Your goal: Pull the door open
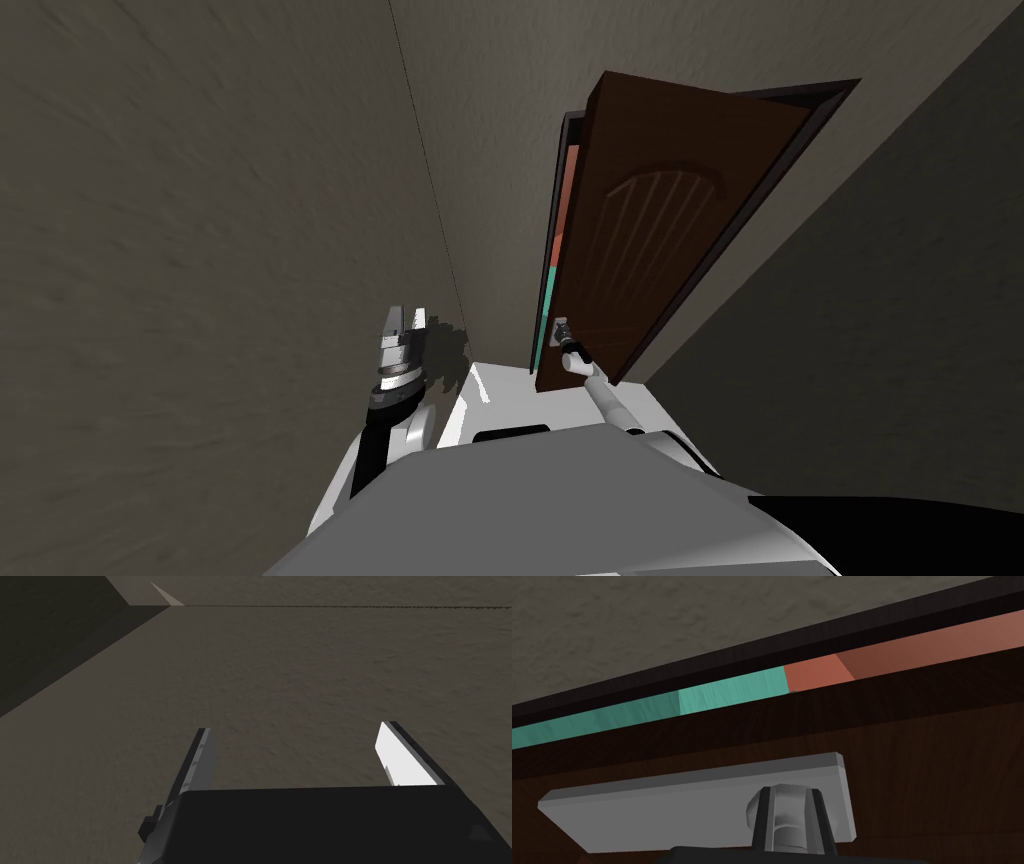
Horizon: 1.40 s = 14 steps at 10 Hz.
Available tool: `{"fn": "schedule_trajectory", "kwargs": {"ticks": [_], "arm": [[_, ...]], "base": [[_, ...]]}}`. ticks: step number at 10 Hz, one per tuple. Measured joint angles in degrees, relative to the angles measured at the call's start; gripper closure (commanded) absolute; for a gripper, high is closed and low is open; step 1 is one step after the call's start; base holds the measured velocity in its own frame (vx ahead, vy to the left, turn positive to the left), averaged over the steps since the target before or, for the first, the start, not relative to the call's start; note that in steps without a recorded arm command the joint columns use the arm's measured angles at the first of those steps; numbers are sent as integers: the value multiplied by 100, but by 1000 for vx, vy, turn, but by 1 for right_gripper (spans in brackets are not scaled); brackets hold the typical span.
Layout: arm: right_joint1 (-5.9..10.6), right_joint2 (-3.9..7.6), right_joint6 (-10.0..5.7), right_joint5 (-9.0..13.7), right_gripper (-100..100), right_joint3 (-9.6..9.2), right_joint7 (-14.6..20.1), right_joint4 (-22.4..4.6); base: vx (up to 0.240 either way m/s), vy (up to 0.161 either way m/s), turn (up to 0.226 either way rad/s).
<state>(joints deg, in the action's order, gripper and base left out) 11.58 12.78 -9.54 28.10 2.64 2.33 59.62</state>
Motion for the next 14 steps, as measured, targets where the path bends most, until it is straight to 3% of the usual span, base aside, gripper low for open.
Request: {"fn": "schedule_trajectory", "kwargs": {"ticks": [2,4,6,8,10,12,13,14], "arm": [[-43,-40,-3,-18,100,13,260,72],[110,11,-129,-4,100,-57,464,-197],[170,-53,-178,-38,100,32,760,-198],[254,-28,-282,-37,100,-28,1057,-343],[218,-92,-230,-60,100,50,1272,-226],[289,-9,-328,-37,100,-59,1417,-419],[369,-32,-424,-51,-100,-38,1517,-555],[363,-61,-467,11,-100,-64,1609,-533]], "base": [[-39,-40,24],[-52,-32,75],[-82,-75,103],[-84,-52,91],[-40,-32,23],[-22,1,23],[-91,-16,139],[-122,-47,167]]}}
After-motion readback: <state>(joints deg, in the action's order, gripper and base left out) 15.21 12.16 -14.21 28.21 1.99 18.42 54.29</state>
